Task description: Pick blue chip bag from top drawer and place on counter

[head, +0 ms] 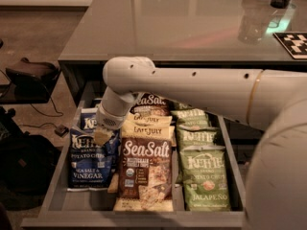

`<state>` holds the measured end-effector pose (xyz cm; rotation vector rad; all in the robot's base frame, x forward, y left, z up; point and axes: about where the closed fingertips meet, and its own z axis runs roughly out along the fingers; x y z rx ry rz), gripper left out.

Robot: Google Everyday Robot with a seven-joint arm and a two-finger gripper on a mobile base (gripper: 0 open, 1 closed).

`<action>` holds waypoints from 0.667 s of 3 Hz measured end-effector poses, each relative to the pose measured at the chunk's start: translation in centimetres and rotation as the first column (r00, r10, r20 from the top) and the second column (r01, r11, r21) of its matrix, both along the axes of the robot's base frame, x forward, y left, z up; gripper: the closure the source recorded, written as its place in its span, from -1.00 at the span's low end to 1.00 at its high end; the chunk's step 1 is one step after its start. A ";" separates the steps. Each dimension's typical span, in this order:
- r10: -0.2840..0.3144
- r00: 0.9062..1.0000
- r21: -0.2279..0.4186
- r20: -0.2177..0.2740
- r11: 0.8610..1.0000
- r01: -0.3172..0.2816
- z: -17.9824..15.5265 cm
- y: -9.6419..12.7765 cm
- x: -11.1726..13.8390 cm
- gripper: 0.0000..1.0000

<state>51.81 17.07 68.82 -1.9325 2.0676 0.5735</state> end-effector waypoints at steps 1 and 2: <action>0.068 0.994 0.121 0.086 0.990 -0.078 8.1 -1.0 -1.9 1.00; 0.116 0.969 0.215 0.219 0.963 -0.163 17.3 -2.2 -4.1 1.00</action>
Offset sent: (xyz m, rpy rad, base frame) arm -0.0686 -0.0418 0.2938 0.3701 -0.3697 0.2185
